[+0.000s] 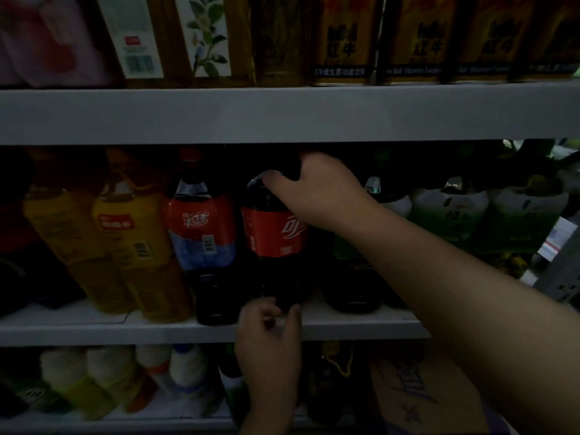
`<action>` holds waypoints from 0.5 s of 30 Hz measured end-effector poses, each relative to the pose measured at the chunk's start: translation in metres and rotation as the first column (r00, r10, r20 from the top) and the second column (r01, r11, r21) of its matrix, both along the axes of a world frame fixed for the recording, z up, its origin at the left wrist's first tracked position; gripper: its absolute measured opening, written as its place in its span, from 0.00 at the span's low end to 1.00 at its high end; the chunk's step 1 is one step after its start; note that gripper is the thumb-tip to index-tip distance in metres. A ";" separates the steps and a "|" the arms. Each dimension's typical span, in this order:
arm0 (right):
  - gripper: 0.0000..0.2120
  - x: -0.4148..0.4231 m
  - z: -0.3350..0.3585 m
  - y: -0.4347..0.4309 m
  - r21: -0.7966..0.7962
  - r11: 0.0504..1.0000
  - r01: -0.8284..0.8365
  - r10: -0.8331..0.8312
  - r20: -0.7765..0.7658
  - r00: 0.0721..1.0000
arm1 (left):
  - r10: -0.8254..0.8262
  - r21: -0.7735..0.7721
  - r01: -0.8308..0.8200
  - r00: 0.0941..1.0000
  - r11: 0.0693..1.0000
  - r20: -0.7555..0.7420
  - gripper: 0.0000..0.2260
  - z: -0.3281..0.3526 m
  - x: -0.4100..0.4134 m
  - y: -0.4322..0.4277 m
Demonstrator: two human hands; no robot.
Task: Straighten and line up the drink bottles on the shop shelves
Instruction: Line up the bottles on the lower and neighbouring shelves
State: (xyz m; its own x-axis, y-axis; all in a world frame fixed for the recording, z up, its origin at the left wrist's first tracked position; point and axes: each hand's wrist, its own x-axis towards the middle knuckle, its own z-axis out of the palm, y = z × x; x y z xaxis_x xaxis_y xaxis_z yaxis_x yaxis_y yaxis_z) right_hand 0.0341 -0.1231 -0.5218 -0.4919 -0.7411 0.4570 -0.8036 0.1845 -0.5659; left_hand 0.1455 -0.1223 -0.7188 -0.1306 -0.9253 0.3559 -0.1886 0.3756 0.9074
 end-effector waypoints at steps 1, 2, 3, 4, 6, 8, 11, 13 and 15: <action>0.17 -0.001 0.002 -0.003 -0.009 1.000 0.005 -0.005 0.026 1.000 | 0.024 -0.041 -0.023 1.000 0.999 0.013 0.15 0.001 0.001 -0.005; 0.17 -0.002 0.004 -0.004 -0.012 1.000 0.017 -0.017 0.043 0.999 | 0.013 -0.056 -0.011 0.999 0.998 0.036 0.18 0.002 0.000 -0.007; 0.18 -0.002 0.006 -0.005 -0.009 1.000 0.022 -0.022 0.044 0.999 | -0.016 -0.045 0.019 0.997 0.999 0.076 0.24 0.004 -0.004 -0.007; 0.19 -0.003 0.006 -0.005 -0.003 1.000 0.020 -0.020 0.036 0.999 | -0.044 -0.030 0.048 0.993 0.998 0.112 0.30 0.005 -0.008 -0.005; 0.21 -0.004 0.007 -0.001 0.006 1.000 0.012 -0.012 0.025 1.000 | -0.087 -0.014 0.090 0.983 0.996 0.160 0.38 0.005 -0.016 0.001; 0.23 -0.003 0.009 0.004 0.017 0.998 0.068 -0.067 -0.055 0.996 | -0.135 0.012 0.135 0.977 0.991 0.164 0.42 0.005 -0.021 0.002; 0.26 0.001 0.006 0.009 -0.015 0.973 0.231 -0.229 -0.209 0.951 | -0.197 0.013 0.197 0.975 0.980 0.104 0.42 0.008 -0.028 -0.011; 0.25 0.002 0.006 0.009 -0.004 0.969 0.247 -0.242 -0.216 0.946 | -0.200 0.017 0.199 0.979 0.980 0.050 0.43 0.012 -0.031 -0.023; 0.22 0.002 0.007 0.009 0.014 0.979 0.202 -0.197 -0.173 0.965 | -0.221 0.038 0.219 0.973 0.975 0.059 0.47 0.013 -0.034 -0.031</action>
